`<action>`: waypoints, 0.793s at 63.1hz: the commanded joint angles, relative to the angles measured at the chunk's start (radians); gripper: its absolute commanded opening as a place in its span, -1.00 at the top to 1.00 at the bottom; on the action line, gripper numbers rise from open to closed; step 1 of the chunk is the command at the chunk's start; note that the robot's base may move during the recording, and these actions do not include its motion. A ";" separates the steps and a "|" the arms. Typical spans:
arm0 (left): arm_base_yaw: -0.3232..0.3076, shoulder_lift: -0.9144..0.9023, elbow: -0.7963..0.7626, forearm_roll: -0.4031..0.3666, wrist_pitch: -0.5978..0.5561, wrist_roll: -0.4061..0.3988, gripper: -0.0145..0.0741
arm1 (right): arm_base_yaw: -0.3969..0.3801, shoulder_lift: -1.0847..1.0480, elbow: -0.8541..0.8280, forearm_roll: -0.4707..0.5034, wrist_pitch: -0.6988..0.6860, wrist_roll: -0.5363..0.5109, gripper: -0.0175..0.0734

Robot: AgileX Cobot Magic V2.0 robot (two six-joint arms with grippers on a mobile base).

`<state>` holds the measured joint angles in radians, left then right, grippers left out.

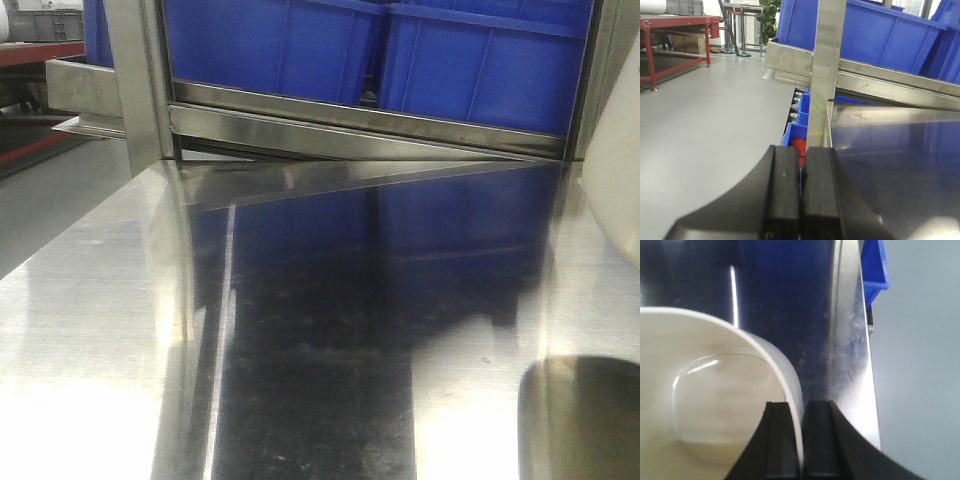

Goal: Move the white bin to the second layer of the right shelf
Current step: 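Lift the white bin off the table with the right gripper, then turn the base away from the table holding the bin in the right gripper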

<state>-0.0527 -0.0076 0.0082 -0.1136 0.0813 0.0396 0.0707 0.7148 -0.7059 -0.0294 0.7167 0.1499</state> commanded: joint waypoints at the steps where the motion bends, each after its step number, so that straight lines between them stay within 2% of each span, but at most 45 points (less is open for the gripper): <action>1: -0.005 -0.020 0.028 -0.001 -0.087 -0.005 0.48 | -0.006 -0.027 -0.028 0.004 -0.077 -0.007 0.50; 50: -0.005 -0.020 0.028 -0.001 -0.087 -0.005 0.48 | -0.006 -0.027 -0.028 0.004 -0.077 -0.007 0.50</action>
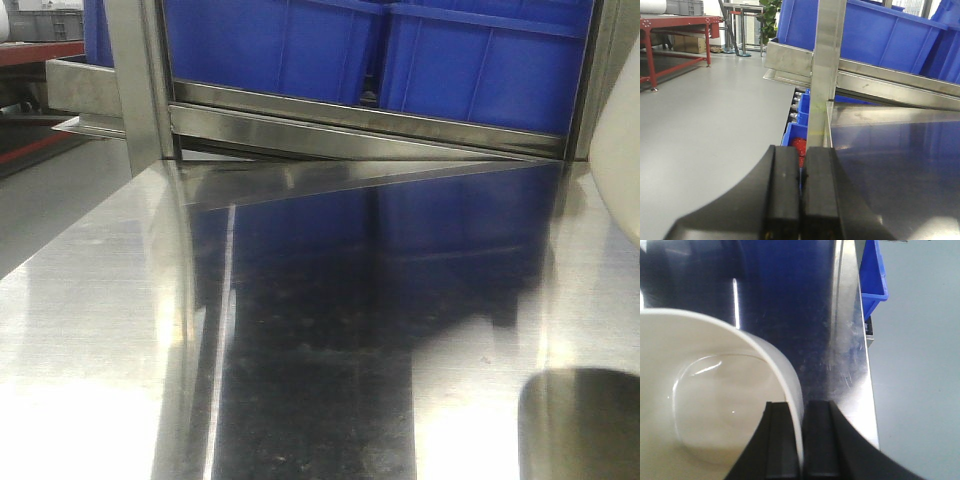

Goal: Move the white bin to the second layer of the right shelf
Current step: 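Turn the base away from the table holding the bin in the right gripper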

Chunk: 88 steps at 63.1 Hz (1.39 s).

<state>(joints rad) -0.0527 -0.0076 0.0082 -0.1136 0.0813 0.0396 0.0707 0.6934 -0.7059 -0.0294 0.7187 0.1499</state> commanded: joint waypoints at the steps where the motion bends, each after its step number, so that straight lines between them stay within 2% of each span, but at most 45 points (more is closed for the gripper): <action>1: -0.005 -0.020 0.028 -0.001 -0.087 -0.005 0.48 | -0.006 -0.005 -0.028 0.004 -0.079 -0.007 0.50; 88: -0.005 -0.020 0.028 -0.001 -0.087 -0.005 0.48 | -0.006 -0.005 -0.028 0.004 -0.079 -0.007 0.50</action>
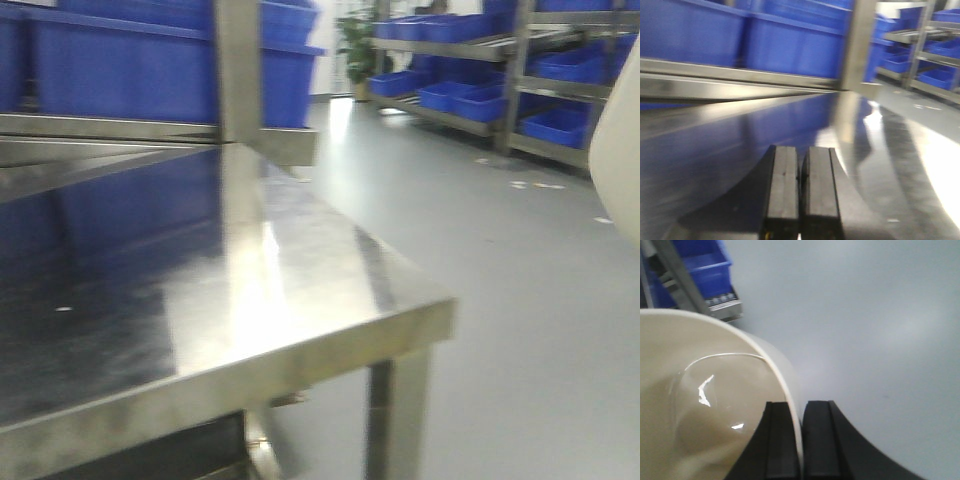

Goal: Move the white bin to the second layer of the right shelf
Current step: 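Turn the base away from the table holding the bin in the right gripper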

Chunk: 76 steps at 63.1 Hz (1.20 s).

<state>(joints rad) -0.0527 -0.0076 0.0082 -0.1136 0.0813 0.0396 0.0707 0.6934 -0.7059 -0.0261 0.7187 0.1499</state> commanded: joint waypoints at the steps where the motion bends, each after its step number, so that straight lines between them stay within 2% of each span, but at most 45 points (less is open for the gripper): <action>1: -0.005 -0.020 0.028 -0.001 -0.087 -0.005 0.48 | -0.006 -0.005 -0.028 0.001 -0.079 -0.007 0.50; 76: -0.005 -0.020 0.028 -0.001 -0.087 -0.005 0.48 | -0.006 -0.005 -0.028 0.001 -0.079 -0.007 0.50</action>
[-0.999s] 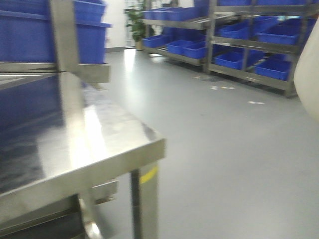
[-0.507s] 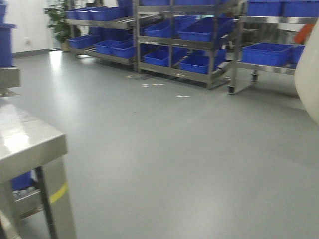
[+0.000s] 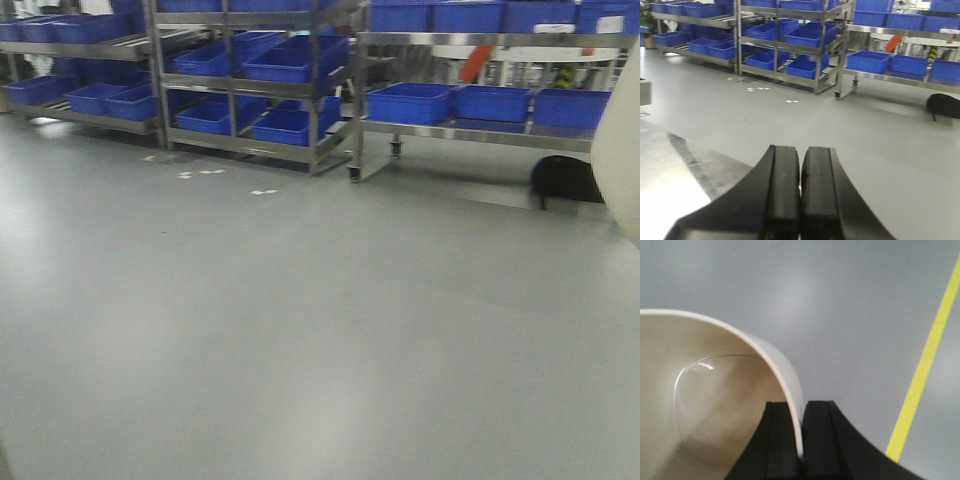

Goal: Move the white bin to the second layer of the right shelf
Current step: 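Turn the base away from the table holding the bin in the right gripper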

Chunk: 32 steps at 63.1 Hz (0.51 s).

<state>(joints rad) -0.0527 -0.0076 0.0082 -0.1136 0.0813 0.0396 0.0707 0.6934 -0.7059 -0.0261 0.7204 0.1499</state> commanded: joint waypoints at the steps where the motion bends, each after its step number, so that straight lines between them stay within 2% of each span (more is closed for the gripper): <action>1: -0.005 -0.020 0.028 -0.001 -0.087 -0.005 0.48 | -0.006 -0.005 -0.028 0.001 -0.081 -0.007 0.50; 32: -0.017 -0.020 0.028 -0.001 -0.087 -0.005 0.48 | -0.006 -0.005 -0.028 0.001 -0.081 -0.007 0.50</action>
<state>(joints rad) -0.0650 -0.0076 0.0082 -0.1136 0.0813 0.0396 0.0707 0.6934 -0.7059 -0.0261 0.7204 0.1499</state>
